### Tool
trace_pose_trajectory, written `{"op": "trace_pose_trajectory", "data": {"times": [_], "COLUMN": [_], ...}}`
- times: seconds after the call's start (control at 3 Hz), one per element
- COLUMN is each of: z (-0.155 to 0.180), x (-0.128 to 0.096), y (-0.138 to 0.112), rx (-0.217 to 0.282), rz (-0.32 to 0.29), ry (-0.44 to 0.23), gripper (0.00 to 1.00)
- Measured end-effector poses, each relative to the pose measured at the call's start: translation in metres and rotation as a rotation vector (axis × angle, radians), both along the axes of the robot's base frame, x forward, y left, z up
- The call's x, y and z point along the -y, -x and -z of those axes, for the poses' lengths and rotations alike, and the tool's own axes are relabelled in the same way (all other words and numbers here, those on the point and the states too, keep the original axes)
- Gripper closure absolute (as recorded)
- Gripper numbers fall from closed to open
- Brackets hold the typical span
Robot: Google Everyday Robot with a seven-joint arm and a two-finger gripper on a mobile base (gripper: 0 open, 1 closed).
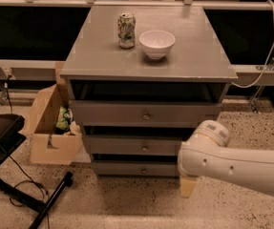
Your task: Open bottom drawer
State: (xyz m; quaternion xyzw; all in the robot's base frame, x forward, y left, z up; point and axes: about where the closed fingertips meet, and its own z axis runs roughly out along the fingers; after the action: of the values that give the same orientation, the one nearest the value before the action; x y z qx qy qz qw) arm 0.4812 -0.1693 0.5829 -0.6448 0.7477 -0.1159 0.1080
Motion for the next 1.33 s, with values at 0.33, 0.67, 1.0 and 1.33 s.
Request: {"op": "trace_pose_trajectory", "data": {"times": [0.33, 0.67, 1.0, 1.33], "z": [0.078, 0.163, 0.209, 0.255], "x": [-0.010, -0.014, -0.015, -0.019], "y": [-0.014, -0.042, -0.058, -0.069], "rx": [-0.035, -0.058, -0.072, -0.095], "rz": [-0.016, -0.024, -0.020, -0.012], "ry": [-0.011, -0.015, -0.020, -0.055], "gripper": [0.00, 0.00, 0.00, 0.00]}}
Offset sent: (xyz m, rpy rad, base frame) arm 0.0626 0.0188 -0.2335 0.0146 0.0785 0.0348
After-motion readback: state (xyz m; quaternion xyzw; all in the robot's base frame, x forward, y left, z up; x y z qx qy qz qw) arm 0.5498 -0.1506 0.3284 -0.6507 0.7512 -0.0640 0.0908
